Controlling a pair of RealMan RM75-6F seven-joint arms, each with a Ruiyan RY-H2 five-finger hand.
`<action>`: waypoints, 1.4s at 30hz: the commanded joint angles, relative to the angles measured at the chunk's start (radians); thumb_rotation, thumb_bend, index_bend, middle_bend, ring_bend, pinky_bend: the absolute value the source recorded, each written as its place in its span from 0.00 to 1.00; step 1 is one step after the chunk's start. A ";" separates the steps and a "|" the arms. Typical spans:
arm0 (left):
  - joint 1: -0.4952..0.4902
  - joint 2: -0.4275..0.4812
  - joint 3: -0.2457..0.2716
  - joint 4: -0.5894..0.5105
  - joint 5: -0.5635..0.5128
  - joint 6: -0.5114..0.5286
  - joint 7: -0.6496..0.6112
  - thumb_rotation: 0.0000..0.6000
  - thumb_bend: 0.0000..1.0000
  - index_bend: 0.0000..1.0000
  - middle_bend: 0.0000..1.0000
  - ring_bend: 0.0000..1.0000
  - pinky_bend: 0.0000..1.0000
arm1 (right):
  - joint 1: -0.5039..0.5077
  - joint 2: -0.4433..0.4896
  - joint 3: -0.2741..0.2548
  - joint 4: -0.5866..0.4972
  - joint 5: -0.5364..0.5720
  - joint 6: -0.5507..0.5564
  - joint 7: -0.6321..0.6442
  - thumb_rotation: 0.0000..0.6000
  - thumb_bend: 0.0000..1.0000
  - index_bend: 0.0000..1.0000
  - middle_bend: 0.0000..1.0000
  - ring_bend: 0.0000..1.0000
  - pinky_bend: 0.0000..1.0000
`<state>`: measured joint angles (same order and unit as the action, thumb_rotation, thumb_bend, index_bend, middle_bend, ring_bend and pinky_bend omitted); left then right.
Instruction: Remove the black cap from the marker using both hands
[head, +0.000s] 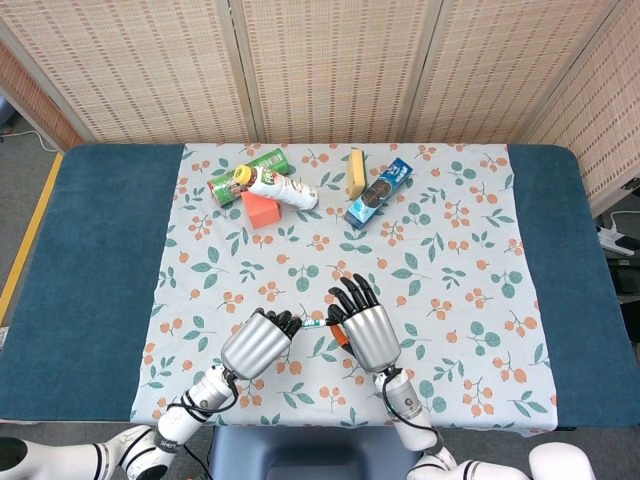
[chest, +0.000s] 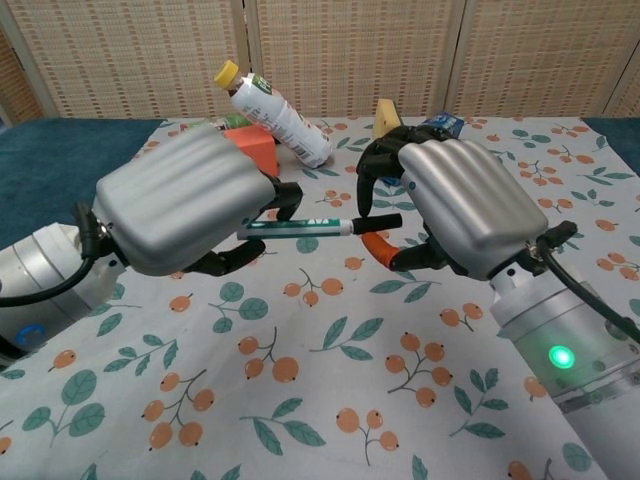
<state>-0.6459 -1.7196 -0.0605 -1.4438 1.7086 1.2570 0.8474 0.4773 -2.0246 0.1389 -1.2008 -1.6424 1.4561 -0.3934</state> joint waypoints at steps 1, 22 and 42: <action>-0.003 -0.002 -0.002 0.014 0.014 0.010 -0.026 1.00 0.64 0.90 1.00 0.82 0.98 | -0.001 0.002 0.000 -0.004 0.004 -0.003 0.000 1.00 0.62 0.96 0.28 0.16 0.15; 0.010 0.007 -0.029 0.077 -0.010 0.036 -0.139 1.00 0.65 0.90 1.00 0.82 0.98 | -0.027 0.046 0.014 0.003 0.012 0.046 0.052 1.00 0.62 0.96 0.29 0.16 0.16; 0.063 -0.069 0.043 0.370 -0.074 -0.001 -0.431 1.00 0.50 0.77 0.86 0.80 0.98 | -0.084 0.226 -0.057 -0.124 0.020 0.013 0.000 1.00 0.61 0.47 0.26 0.15 0.16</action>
<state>-0.5940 -1.7726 -0.0357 -1.0971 1.6423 1.2683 0.4369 0.4025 -1.8151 0.0886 -1.3030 -1.6228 1.4701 -0.3927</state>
